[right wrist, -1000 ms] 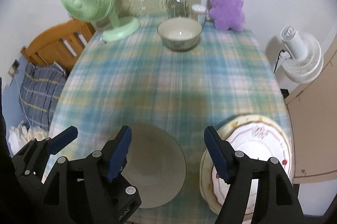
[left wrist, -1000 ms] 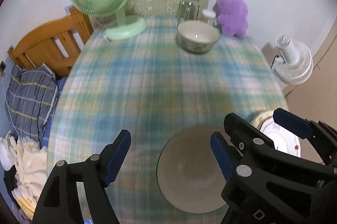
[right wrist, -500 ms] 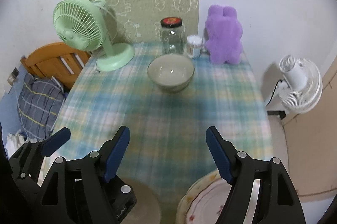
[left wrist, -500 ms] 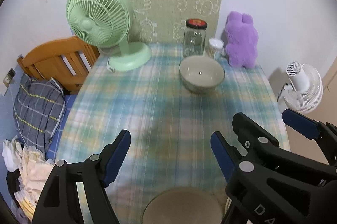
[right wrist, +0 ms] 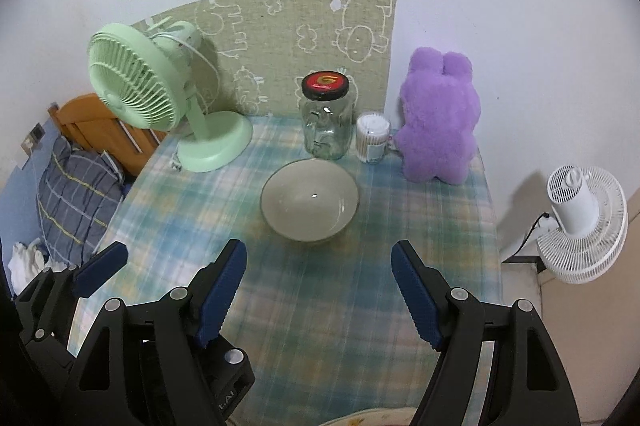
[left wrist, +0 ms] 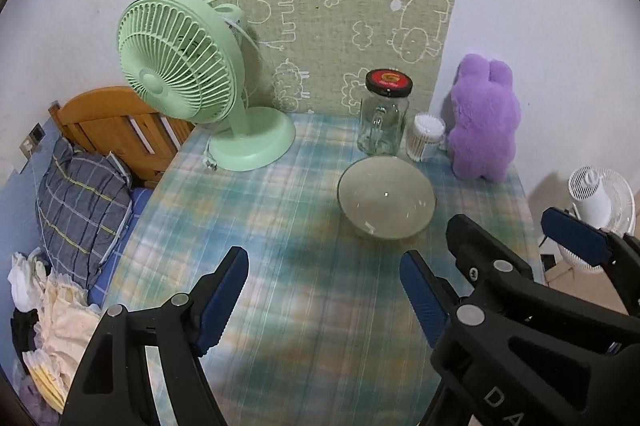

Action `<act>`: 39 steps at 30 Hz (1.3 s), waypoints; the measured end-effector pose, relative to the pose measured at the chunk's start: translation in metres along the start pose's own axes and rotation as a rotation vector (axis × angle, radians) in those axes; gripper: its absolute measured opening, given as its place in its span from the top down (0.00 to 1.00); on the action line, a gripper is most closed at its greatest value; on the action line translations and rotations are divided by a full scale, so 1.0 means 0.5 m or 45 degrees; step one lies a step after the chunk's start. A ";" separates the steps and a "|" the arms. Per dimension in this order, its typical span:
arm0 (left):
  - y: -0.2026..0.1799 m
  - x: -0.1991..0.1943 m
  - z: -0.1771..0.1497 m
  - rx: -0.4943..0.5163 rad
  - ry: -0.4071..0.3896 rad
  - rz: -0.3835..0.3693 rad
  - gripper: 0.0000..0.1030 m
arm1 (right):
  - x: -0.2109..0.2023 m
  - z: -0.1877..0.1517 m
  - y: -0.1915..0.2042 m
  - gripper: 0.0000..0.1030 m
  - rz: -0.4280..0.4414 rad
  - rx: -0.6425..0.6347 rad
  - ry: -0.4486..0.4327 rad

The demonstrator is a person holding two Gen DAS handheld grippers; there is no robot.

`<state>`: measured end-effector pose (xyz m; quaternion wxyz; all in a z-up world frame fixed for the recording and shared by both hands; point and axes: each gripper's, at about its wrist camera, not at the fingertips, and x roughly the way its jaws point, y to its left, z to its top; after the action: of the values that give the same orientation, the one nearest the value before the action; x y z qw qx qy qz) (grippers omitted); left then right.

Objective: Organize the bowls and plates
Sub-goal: 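Move both grippers to the grey bowl beside the glass jar, then close both grippers on the rim of the grey bowl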

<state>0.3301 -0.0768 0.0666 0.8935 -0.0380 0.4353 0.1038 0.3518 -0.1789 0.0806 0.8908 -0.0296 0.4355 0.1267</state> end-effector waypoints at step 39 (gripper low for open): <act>-0.037 0.344 0.113 0.055 0.109 0.065 0.53 | 0.364 0.122 -0.071 0.36 0.007 0.064 0.113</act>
<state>0.4808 -0.0598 -0.0341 0.8718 -0.0120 0.4760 0.1156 0.5149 -0.1670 -0.0261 0.8706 -0.0115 0.4777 0.1167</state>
